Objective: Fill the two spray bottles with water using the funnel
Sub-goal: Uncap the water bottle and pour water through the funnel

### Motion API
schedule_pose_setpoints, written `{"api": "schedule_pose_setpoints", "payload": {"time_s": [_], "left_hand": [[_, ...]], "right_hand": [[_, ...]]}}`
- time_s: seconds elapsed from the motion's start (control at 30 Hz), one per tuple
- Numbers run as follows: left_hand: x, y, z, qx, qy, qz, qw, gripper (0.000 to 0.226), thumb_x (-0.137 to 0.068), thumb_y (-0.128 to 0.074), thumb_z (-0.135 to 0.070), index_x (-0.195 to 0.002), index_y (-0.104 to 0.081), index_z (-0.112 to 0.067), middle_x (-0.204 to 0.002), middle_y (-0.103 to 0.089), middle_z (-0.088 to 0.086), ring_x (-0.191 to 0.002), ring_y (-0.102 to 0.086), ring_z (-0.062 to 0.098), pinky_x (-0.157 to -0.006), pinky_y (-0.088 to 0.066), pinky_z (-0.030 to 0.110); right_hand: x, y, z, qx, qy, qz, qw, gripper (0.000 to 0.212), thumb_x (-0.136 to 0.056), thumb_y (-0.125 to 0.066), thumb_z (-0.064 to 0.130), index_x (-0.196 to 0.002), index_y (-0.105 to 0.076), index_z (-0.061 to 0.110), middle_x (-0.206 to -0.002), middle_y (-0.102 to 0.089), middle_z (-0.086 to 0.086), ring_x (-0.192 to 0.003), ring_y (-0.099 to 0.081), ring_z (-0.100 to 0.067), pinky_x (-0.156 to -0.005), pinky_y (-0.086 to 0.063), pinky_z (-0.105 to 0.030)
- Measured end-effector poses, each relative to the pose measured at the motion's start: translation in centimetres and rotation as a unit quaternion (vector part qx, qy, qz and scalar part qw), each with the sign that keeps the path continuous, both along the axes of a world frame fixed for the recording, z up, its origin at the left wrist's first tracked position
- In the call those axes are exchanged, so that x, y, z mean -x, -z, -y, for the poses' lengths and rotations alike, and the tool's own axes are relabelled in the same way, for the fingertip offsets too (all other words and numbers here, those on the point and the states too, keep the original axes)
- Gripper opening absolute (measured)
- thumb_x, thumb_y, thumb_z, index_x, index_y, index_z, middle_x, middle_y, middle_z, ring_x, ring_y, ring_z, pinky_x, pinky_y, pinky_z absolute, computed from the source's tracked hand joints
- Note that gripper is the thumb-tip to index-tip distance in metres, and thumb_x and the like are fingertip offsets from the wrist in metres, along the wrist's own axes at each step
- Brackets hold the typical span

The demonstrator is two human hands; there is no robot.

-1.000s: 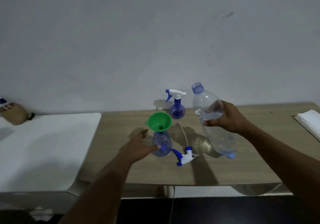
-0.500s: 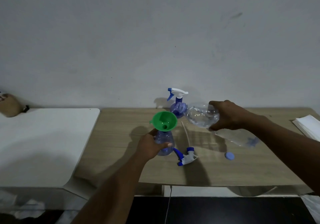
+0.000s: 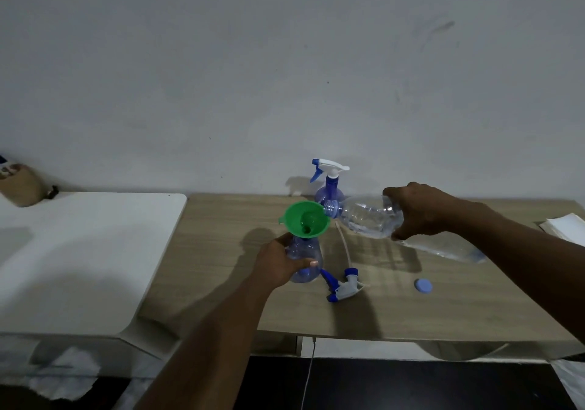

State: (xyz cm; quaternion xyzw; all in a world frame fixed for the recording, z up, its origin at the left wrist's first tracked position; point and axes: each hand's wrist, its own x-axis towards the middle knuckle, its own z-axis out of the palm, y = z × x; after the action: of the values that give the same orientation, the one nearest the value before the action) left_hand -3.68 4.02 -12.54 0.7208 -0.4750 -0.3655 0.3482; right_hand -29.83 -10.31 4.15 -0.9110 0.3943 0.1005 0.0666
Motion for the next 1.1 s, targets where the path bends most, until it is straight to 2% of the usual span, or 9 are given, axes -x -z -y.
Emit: {"api": "schedule_pose_setpoints", "payload": {"time_s": [0.1,0.23,0.3,0.53,0.63,0.73,0.9,1.1], "left_hand": [[0.0,0.0,0.0,0.004,-0.002,-0.002,1.000,0.064,-0.064,-0.095,-0.038,-0.120,-0.066,-0.027,-0.107,-0.070,-0.016,-0.096,-0.065,0.002,-0.090,-0.055,0.028],[-0.1,0.1,0.0,0.002,0.008,-0.013,1.000,0.071,-0.065,-0.094,-0.037,-0.128,-0.065,-0.024,-0.115,-0.072,-0.012,-0.104,-0.067,0.008,-0.093,-0.054,0.031],[-0.1,-0.1,-0.1,0.001,0.013,-0.022,1.000,0.069,-0.066,-0.094,-0.036,-0.128,-0.064,-0.023,-0.115,-0.072,-0.011,-0.105,-0.067,0.009,-0.091,-0.055,0.031],[0.0,-0.4,-0.1,-0.007,0.021,-0.038,0.999,0.062,-0.071,-0.091,-0.029,-0.126,-0.062,-0.026,-0.107,-0.070,-0.016,-0.100,-0.066,0.004,-0.081,-0.049,0.018],[0.0,-0.2,-0.1,-0.008,0.011,-0.032,0.999,0.064,-0.068,-0.093,-0.033,-0.125,-0.063,-0.027,-0.109,-0.070,-0.017,-0.102,-0.065,0.004,-0.088,-0.053,0.026],[-0.1,0.2,0.1,-0.006,-0.001,-0.037,0.999,0.070,-0.063,-0.095,-0.036,-0.125,-0.065,-0.026,-0.113,-0.071,-0.014,-0.106,-0.067,0.011,-0.096,-0.056,0.041],[0.1,-0.1,0.0,-0.005,0.007,-0.026,1.000,0.070,-0.067,-0.094,-0.035,-0.128,-0.062,-0.024,-0.114,-0.067,-0.013,-0.111,-0.064,0.013,-0.097,-0.054,0.037],[-0.1,-0.2,-0.3,-0.007,0.010,-0.011,1.000,0.079,-0.059,-0.091,-0.053,-0.129,-0.063,-0.028,-0.120,-0.070,-0.010,-0.108,-0.066,0.013,-0.096,-0.055,0.042]], "right_hand": [[-0.2,0.1,0.1,0.014,0.001,-0.021,1.000,0.056,-0.062,-0.083,0.045,-0.105,-0.052,0.026,-0.100,-0.063,0.004,-0.090,-0.056,-0.019,-0.072,-0.052,-0.035],[-0.4,-0.1,0.2,0.020,-0.010,-0.039,0.999,0.054,-0.062,-0.082,0.044,-0.102,-0.052,0.026,-0.099,-0.062,0.003,-0.090,-0.057,-0.020,-0.073,-0.054,-0.037],[-0.5,-0.3,0.1,0.025,-0.014,-0.048,0.998,0.051,-0.064,-0.082,0.043,-0.098,-0.049,0.028,-0.096,-0.060,0.004,-0.089,-0.057,-0.020,-0.069,-0.051,-0.034],[-1.1,-1.2,-0.5,0.039,-0.021,-0.064,0.997,0.048,-0.067,-0.081,0.040,-0.093,-0.042,0.030,-0.078,-0.043,0.013,-0.083,-0.053,-0.019,-0.057,-0.036,-0.028],[-1.3,-1.6,-0.8,0.041,-0.024,-0.066,0.997,0.048,-0.068,-0.081,0.039,-0.094,-0.042,0.029,-0.077,-0.042,0.014,-0.081,-0.052,-0.019,-0.054,-0.032,-0.025],[-1.4,-1.6,-0.8,0.045,-0.024,-0.071,0.996,0.048,-0.068,-0.080,0.039,-0.099,-0.046,0.027,-0.077,-0.041,0.012,-0.081,-0.052,-0.020,-0.057,-0.036,-0.028],[-1.8,-1.9,-0.9,0.049,-0.026,-0.079,0.995,0.049,-0.069,-0.081,0.040,-0.100,-0.046,0.026,-0.079,-0.041,0.010,-0.081,-0.052,-0.020,-0.057,-0.036,-0.028],[-1.8,-2.3,-0.9,0.049,-0.024,-0.081,0.995,0.048,-0.070,-0.080,0.038,-0.099,-0.045,0.026,-0.077,-0.039,0.011,-0.079,-0.050,-0.019,-0.052,-0.031,-0.025]]}}
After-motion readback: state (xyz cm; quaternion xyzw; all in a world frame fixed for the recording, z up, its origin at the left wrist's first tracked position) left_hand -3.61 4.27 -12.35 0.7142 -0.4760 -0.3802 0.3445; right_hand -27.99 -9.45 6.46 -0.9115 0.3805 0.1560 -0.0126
